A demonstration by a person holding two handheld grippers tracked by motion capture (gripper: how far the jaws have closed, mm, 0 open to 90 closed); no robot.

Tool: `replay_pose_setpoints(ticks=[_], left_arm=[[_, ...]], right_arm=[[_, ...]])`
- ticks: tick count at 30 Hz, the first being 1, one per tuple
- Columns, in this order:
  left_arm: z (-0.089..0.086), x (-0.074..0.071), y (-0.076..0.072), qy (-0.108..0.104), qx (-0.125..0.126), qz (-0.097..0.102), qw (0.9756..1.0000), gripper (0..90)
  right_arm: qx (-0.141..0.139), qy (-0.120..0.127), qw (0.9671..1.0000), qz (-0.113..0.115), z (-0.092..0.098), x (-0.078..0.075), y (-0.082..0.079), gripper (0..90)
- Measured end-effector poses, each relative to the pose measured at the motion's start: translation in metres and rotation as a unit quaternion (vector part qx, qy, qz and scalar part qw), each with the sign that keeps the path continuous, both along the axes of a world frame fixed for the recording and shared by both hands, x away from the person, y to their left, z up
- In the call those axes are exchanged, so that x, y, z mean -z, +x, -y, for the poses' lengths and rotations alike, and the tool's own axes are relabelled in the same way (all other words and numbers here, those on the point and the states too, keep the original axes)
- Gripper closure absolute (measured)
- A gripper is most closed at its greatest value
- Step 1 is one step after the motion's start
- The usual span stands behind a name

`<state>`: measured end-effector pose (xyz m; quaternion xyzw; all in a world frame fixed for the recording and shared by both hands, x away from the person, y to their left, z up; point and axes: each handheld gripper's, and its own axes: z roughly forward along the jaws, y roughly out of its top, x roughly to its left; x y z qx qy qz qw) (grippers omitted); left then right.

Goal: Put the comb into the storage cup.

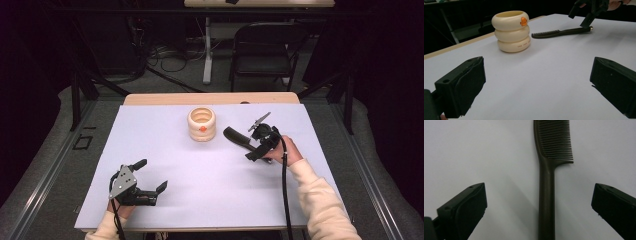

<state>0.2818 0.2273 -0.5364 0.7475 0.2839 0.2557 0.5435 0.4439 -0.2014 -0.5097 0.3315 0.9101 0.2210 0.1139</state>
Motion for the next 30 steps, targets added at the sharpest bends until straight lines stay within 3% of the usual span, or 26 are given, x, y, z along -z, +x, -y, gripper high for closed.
replay_pose_setpoints(ticks=[13, 14, 22, 25, 30], left_arm=[[0.0, 0.0, 0.0, 0.001, 0.002, 0.0, 1.0, 0.0], [0.0, 0.0, 0.0, 0.001, 0.002, -0.001, 1.0, 0.0], [0.001, 0.001, 0.001, 0.001, 0.004, -0.003, 1.0, 0.0], [0.001, 0.001, 0.001, 0.001, 0.003, -0.003, 1.0, 0.0], [0.001, 0.001, 0.001, 0.001, 0.003, -0.003, 1.0, 0.0]], right_arm=[[-0.016, -0.026, 0.9995, -0.012, -0.018, 0.004, 0.005, 0.2], [-0.004, -0.026, 0.9995, -0.015, -0.019, 0.005, 0.005, 2.7], [0.001, -0.05, 0.9985, -0.019, -0.021, 0.008, 0.01, 29.7], [-0.009, -0.063, 0.998, -0.008, -0.024, 0.005, 0.011, 41.6], [-0.007, -0.083, 0.9965, -0.007, -0.028, 0.006, 0.014, 51.6]])
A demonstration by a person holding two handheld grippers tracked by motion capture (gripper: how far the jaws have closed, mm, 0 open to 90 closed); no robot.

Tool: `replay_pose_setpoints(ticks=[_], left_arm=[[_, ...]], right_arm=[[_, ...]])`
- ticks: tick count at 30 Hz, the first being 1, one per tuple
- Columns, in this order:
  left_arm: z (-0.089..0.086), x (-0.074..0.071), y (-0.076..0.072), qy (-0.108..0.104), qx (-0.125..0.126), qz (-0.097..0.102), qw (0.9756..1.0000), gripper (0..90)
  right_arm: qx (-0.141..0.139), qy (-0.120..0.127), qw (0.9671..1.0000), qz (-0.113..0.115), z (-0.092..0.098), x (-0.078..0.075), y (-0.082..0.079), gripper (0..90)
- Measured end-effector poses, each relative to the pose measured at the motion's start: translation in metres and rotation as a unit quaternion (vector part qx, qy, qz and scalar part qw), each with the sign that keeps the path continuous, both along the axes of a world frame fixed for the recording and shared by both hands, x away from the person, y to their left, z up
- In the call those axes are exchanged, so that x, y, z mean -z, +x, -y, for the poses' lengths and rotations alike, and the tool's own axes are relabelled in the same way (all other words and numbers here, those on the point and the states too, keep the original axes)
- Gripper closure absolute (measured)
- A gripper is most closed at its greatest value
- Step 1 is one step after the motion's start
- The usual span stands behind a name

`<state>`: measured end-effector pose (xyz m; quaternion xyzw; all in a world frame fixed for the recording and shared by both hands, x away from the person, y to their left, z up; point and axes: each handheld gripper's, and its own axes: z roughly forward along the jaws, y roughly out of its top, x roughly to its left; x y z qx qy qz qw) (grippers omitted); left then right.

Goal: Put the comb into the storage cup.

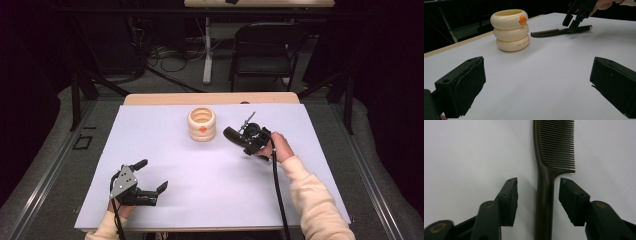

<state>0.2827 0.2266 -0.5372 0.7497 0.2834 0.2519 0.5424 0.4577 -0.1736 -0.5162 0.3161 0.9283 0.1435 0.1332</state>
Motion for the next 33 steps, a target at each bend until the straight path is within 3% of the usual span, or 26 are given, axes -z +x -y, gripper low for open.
replay_pose_setpoints(ticks=[4, 7, 19, 22, 28, 33], left_arm=[[0.0, 0.0, 0.0, 0.0, -0.001, -0.001, 1.0, 0.1], [0.0, 0.0, 0.0, 0.0, -0.001, -0.001, 1.0, 0.1], [0.0, 0.0, 0.0, 0.001, -0.001, -0.001, 1.0, 0.1], [0.0, 0.0, 0.0, 0.001, -0.001, -0.001, 1.0, 0.1], [0.0, 0.0, 0.0, 0.001, -0.002, 0.0, 1.0, 0.1], [0.0, 0.0, 0.0, 0.003, -0.002, 0.0, 1.0, 0.1]], right_arm=[[-0.003, -0.008, 1.0, 0.002, -0.002, 0.003, 0.002, 57.2], [0.003, -0.027, 0.9996, 0.005, -0.004, 0.003, 0.003, 61.6], [0.022, -0.048, 0.9985, -0.017, -0.005, 0.011, 0.009, 69.3], [0.026, -0.04, 0.9988, -0.011, -0.004, 0.013, 0.01, 70.9], [0.029, -0.037, 0.9987, -0.018, -0.003, 0.013, 0.01, 72.0], [0.034, -0.02, 0.999, -0.024, 0.001, 0.012, 0.011, 72.2]])
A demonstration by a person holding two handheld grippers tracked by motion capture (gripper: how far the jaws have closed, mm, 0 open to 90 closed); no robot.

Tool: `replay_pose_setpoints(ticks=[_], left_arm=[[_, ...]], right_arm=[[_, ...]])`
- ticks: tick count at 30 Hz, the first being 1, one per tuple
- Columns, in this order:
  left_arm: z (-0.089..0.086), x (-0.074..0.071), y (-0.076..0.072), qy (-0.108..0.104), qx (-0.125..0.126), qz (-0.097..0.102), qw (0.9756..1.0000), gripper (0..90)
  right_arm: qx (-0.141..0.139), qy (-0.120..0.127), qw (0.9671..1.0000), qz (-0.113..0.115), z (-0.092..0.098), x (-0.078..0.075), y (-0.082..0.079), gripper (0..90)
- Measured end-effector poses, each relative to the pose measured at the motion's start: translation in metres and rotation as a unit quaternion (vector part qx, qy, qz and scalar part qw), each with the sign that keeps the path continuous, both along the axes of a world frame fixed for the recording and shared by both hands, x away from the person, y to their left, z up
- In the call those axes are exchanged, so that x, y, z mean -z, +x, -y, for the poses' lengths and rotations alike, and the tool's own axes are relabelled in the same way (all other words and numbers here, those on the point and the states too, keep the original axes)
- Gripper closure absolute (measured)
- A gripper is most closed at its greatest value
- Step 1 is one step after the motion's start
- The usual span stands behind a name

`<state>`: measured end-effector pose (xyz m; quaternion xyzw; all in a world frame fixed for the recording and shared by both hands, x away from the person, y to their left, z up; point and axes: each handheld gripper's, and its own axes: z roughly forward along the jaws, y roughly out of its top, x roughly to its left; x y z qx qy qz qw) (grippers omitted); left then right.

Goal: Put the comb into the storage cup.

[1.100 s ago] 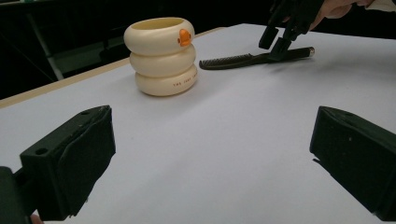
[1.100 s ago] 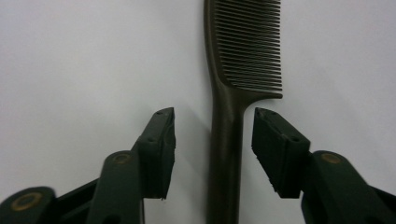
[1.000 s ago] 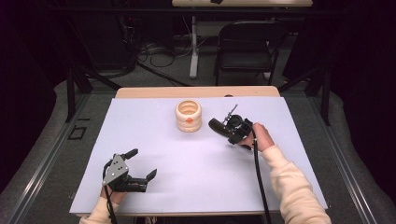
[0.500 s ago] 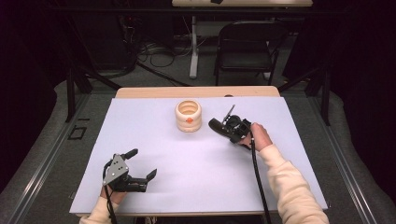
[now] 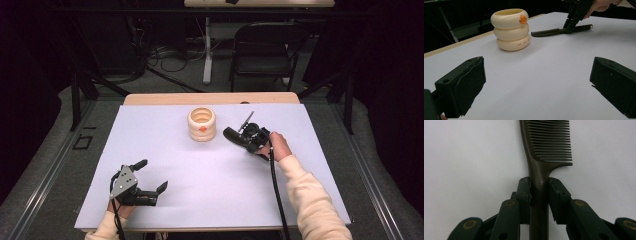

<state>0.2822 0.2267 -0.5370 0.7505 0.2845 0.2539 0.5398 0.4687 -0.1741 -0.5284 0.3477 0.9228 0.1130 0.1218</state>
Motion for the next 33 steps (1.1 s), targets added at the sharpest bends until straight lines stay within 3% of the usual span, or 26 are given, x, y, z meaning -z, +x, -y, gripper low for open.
replay_pose_setpoints(ticks=[8, 10, 12, 15, 16, 17, 22, 23, 24, 29, 33], left_arm=[[-0.001, 0.0, 0.0, -0.001, -0.001, 0.0, 1.0, 0.1], [-0.001, 0.0, 0.0, -0.001, -0.001, -0.001, 1.0, 0.1], [-0.001, 0.0, 0.0, -0.002, -0.001, 0.0, 1.0, 0.1], [-0.001, 0.0, 0.0, 0.0, -0.001, 0.0, 1.0, 0.1], [-0.001, 0.0, 0.0, -0.001, -0.001, 0.001, 1.0, 0.1], [-0.001, 0.0, 0.0, -0.001, -0.001, 0.001, 1.0, 0.1], [-0.001, 0.0, 0.0, -0.002, -0.001, 0.0, 1.0, 0.1], [-0.001, 0.0, 0.0, -0.002, -0.001, 0.0, 1.0, 0.1], [-0.001, 0.0, 0.0, -0.002, -0.001, 0.001, 1.0, 0.1], [-0.001, 0.0, 0.0, -0.002, -0.001, 0.001, 1.0, 0.1], [-0.001, 0.0, 0.0, -0.002, -0.002, 0.001, 1.0, 0.1]], right_arm=[[0.001, 0.015, 0.9999, 0.008, 0.003, -0.008, -0.003, 72.5], [0.001, 0.021, 0.9996, 0.02, 0.004, -0.01, -0.005, 72.5], [0.01, 0.026, 0.9994, 0.018, 0.004, -0.012, -0.007, 72.5], [0.002, 0.025, 0.9996, 0.016, 0.005, -0.014, -0.007, 72.6], [0.0, 0.014, 0.9999, 0.008, 0.005, -0.015, -0.007, 72.5], [0.0, 0.029, 0.9994, 0.019, 0.005, -0.012, -0.007, 72.5], [0.001, 0.026, 0.9995, 0.018, 0.006, -0.013, -0.007, 72.7], [0.012, 0.032, 0.9992, 0.018, 0.005, -0.013, -0.008, 72.7], [0.002, 0.033, 0.9991, 0.025, 0.007, -0.013, -0.007, 72.7], [0.017, 0.048, 0.9983, 0.026, 0.009, -0.016, -0.009, 72.7], [0.011, 0.059, 0.9976, 0.035, 0.013, -0.02, -0.008, 72.7]])
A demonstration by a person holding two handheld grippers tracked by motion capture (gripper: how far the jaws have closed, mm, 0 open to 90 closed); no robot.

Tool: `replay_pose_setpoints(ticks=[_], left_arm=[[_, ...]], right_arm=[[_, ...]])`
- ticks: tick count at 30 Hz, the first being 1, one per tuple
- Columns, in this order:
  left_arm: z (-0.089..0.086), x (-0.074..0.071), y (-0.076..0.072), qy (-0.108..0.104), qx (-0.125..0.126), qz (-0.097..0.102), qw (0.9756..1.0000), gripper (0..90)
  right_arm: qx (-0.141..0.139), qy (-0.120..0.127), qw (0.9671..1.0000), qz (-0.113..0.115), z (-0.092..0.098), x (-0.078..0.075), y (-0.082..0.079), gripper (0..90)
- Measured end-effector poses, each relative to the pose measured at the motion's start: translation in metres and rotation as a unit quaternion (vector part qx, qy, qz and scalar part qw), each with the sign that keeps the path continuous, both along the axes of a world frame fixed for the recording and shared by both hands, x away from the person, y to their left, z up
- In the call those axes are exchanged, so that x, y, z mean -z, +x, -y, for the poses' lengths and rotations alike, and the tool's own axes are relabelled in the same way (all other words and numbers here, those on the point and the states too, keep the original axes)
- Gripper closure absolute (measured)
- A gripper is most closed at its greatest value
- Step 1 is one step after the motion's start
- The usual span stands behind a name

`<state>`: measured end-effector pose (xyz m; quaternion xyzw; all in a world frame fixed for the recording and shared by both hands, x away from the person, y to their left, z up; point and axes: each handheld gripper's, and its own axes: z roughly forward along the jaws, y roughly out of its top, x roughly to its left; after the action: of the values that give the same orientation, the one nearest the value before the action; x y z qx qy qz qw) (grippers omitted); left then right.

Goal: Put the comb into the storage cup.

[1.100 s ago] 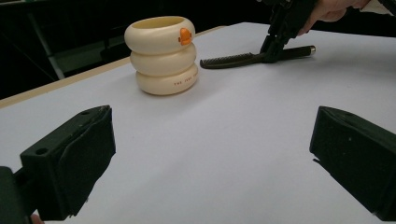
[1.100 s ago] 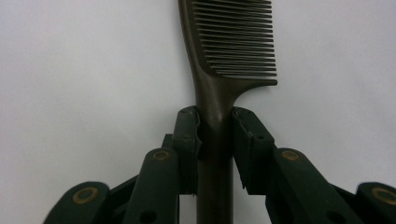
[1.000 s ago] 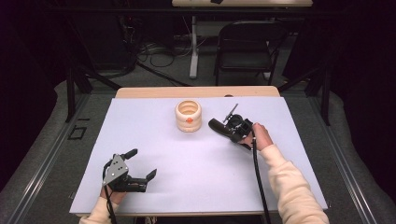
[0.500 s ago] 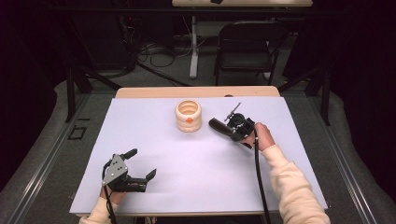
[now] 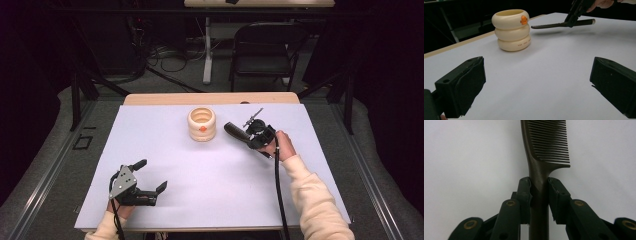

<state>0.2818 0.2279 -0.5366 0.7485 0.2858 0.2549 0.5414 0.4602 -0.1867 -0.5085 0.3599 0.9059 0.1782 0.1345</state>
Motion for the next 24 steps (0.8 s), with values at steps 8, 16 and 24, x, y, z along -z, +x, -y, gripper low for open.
replay_pose_setpoints(ticks=[8, 16, 24], left_arm=[[0.0, 0.0, 0.0, -0.001, 0.0, 0.0, 1.0, 0.1], [0.0, 0.0, 0.0, -0.001, -0.001, 0.001, 1.0, 0.1], [0.0, 0.0, 0.0, -0.001, -0.001, 0.001, 1.0, 0.1]], right_arm=[[0.005, 0.036, 0.9992, 0.018, 0.006, -0.005, -0.002, 72.7], [0.009, 0.064, 0.9972, 0.037, 0.009, -0.01, -0.005, 72.7], [0.008, 0.088, 0.9946, 0.054, 0.014, -0.014, -0.008, 72.7]])
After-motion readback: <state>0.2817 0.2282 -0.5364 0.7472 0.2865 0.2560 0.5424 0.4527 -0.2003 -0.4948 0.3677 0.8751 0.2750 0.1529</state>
